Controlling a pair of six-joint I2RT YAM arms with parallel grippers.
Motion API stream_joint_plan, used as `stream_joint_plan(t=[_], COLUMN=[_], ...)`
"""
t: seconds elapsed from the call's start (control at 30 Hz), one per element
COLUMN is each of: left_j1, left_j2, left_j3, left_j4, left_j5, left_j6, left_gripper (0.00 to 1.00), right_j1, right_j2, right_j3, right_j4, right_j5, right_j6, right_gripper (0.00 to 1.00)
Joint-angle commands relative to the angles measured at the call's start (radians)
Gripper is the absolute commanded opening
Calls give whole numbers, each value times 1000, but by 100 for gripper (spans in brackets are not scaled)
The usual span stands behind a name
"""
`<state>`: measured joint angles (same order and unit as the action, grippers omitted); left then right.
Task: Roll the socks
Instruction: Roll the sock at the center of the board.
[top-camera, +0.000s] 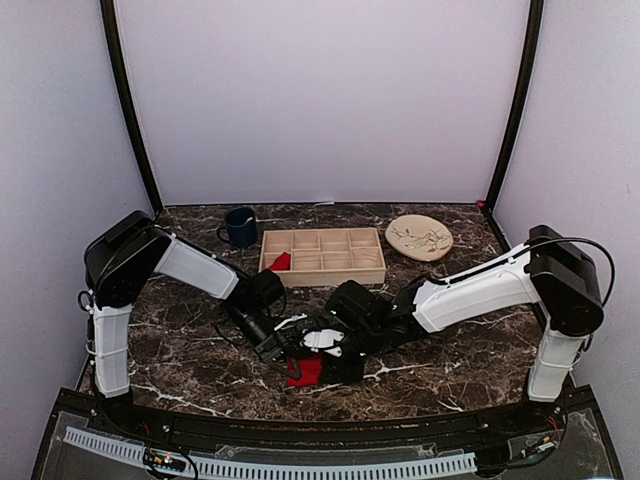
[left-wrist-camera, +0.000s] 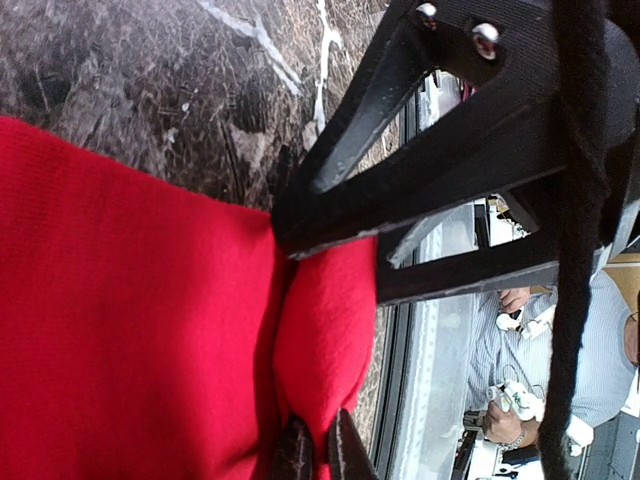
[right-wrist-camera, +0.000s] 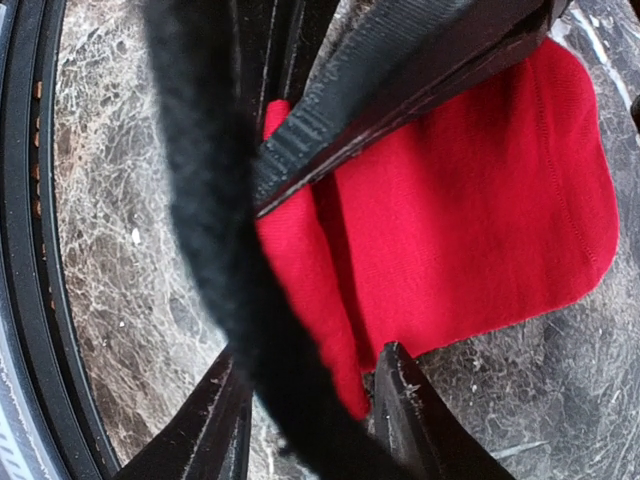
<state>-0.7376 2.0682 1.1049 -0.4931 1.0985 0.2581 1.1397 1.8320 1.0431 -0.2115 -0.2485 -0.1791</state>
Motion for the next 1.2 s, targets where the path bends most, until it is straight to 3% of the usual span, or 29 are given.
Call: stream_joint_plan(t=[0.0, 0.37, 0.6, 0.77, 1.17], left_j1=[5, 6, 6, 6, 10], left_j2=[14, 17, 13, -33, -164], left_j3=[-3, -3, 4, -4, -32], left_j4=[-39, -32, -43, -47, -22], left_j5=[-17, -20, -68, -195, -386], left_j6=[14, 7, -8, -34, -99], left_gripper=[0, 0, 16, 24, 31], right_j1=[11, 11, 11, 11, 10], right_j2=[19, 39, 50, 54, 78], right_j3=[26, 35, 49, 51, 63], right_j4=[10, 8, -10, -21, -26], right_j5=[-6, -71, -94, -101, -76], right_j6=[-14, -19, -26, -26, -11], right_gripper=[39, 16, 11, 10, 9])
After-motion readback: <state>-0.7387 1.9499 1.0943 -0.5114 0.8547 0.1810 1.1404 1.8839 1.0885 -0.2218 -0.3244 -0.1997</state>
